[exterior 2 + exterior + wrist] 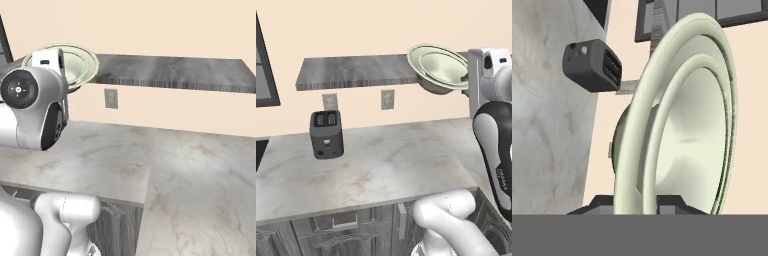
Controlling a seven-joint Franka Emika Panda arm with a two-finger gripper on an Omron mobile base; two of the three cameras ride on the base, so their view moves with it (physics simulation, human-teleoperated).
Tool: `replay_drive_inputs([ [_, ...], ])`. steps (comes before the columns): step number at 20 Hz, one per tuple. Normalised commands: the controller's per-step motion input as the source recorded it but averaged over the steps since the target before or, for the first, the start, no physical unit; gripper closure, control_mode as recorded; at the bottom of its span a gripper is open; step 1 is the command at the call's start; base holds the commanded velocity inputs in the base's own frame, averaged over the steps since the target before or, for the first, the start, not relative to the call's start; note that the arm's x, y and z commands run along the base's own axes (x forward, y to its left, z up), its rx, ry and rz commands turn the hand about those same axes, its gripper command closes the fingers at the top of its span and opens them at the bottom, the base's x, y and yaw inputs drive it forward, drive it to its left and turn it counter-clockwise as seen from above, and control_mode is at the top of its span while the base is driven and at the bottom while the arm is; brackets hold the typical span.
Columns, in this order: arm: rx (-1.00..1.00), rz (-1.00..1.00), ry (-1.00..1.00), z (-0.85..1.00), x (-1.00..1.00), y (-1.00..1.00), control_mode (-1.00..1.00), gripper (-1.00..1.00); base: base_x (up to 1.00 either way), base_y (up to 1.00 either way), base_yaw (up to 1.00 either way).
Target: Pick up the bowls on the counter and stack them on top of one another in the open cabinet. Place the smaller bowl on top of the larger bowl.
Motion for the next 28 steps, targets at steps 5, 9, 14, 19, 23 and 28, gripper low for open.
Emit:
replay_drive_inputs([
  [5, 0.00, 0.00, 0.04, 0.30, 0.30, 0.00, -1.00, 1.00, 0.00, 0.00, 0.00],
  [9, 0.00, -0.01, 0.04, 0.13, 0.32, 0.03, -1.00, 1.00, 0.00, 0.00, 0.00],
  [14, 0.00, -0.02, 0.02, 0.01, 0.40, 0.04, -1.00, 1.00, 0.00, 0.00, 0.00],
  [19, 0.00, -0.02, 0.00, 0.00, 0.44, 0.05, -1.00, 1.00, 0.00, 0.00, 0.00],
  [23, 0.00, -0.02, 0.00, 0.00, 0.44, 0.03, -1.00, 1.00, 0.00, 0.00, 0.00],
  [28, 0.00, -0.02, 0.00, 0.00, 0.46, 0.03, -1.00, 1.00, 0.00, 0.00, 0.00],
])
